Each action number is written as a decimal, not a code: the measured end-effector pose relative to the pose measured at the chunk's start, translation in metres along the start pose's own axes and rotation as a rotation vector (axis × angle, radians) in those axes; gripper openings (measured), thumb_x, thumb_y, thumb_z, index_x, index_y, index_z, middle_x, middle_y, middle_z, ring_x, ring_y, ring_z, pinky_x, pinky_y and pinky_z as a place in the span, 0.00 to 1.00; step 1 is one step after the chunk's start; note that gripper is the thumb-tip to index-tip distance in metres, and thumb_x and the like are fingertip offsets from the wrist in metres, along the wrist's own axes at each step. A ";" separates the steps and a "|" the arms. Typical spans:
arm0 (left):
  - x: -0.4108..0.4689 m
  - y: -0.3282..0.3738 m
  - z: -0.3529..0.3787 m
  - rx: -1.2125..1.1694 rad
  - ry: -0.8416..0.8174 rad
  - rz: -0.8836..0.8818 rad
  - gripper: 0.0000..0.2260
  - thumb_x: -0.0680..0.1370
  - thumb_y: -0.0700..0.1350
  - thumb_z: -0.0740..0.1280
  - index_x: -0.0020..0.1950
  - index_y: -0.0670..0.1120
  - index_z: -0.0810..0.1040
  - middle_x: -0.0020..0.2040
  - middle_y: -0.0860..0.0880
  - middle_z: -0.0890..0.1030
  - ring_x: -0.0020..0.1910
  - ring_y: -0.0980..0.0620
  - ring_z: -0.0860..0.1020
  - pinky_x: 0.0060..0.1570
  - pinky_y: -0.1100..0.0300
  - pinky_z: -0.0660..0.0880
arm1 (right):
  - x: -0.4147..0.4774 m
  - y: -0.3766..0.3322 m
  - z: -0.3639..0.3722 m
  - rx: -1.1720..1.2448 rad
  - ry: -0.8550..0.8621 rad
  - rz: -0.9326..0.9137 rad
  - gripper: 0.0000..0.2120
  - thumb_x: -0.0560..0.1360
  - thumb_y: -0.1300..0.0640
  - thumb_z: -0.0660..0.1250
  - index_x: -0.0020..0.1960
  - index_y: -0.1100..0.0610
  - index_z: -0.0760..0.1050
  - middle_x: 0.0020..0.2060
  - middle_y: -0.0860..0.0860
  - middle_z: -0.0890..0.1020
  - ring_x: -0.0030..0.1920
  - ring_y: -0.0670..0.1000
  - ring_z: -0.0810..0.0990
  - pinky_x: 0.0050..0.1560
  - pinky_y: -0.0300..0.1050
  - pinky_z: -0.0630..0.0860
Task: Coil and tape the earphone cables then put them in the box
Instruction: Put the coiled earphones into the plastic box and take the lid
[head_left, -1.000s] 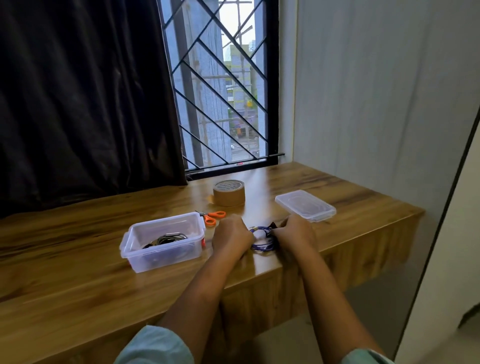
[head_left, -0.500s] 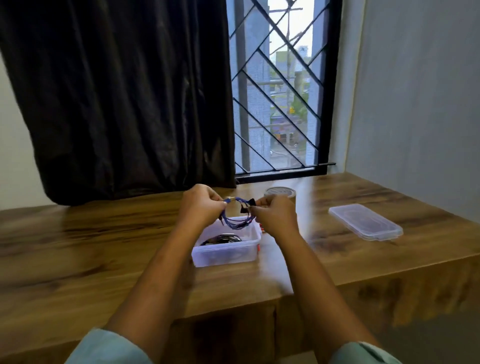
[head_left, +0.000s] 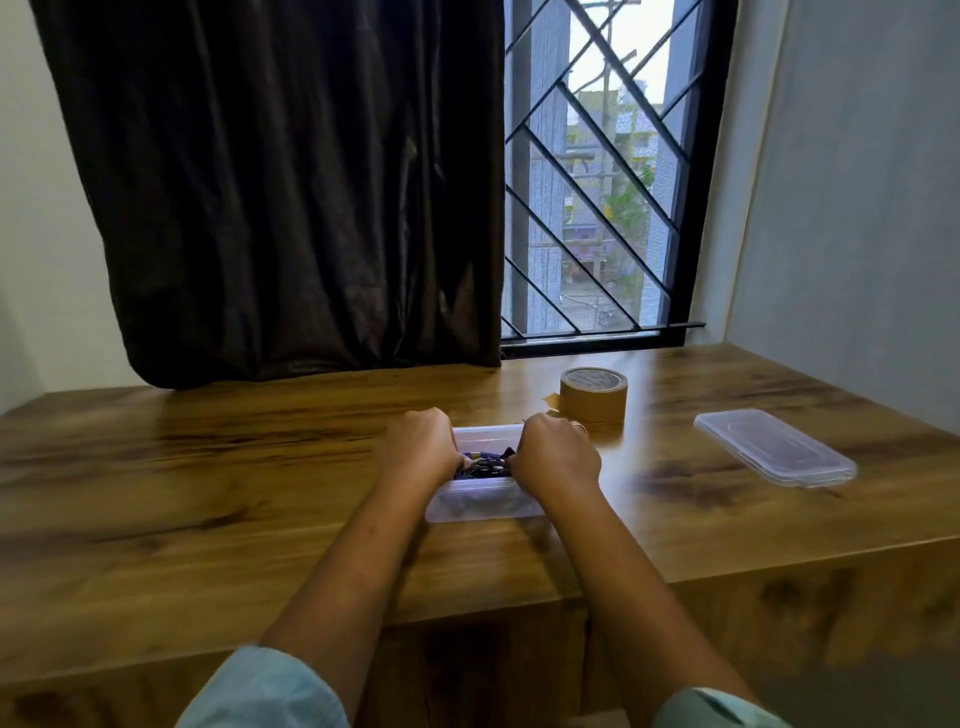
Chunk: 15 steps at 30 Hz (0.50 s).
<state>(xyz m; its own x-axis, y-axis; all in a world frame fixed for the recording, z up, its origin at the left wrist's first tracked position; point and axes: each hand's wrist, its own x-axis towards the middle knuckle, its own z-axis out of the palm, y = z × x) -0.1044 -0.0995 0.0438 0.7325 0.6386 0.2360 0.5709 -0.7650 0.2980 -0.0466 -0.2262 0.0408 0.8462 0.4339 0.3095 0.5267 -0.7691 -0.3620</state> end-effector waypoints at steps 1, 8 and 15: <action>0.000 0.001 0.001 0.018 0.039 -0.001 0.09 0.72 0.52 0.72 0.44 0.47 0.79 0.41 0.48 0.81 0.41 0.49 0.79 0.44 0.53 0.79 | 0.001 0.002 0.000 0.026 -0.005 0.007 0.16 0.73 0.53 0.70 0.59 0.57 0.77 0.55 0.55 0.80 0.56 0.57 0.76 0.47 0.46 0.74; -0.012 0.045 -0.001 -0.151 0.262 0.141 0.06 0.77 0.47 0.66 0.50 0.48 0.82 0.48 0.47 0.82 0.46 0.47 0.80 0.42 0.58 0.75 | 0.004 0.044 -0.017 0.276 0.217 0.122 0.10 0.75 0.54 0.64 0.49 0.55 0.83 0.46 0.54 0.84 0.45 0.54 0.79 0.41 0.42 0.71; -0.027 0.133 0.020 -0.503 -0.002 0.318 0.05 0.73 0.47 0.68 0.43 0.49 0.84 0.45 0.48 0.84 0.46 0.48 0.80 0.47 0.56 0.77 | 0.014 0.158 -0.045 -0.198 0.183 0.371 0.18 0.76 0.52 0.62 0.65 0.54 0.72 0.63 0.56 0.73 0.64 0.60 0.68 0.61 0.56 0.66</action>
<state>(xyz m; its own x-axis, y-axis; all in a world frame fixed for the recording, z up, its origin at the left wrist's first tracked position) -0.0410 -0.2206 0.0589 0.8397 0.3838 0.3841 0.0775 -0.7849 0.6148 0.0451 -0.3630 0.0278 0.9370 0.0362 0.3475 0.1506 -0.9393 -0.3083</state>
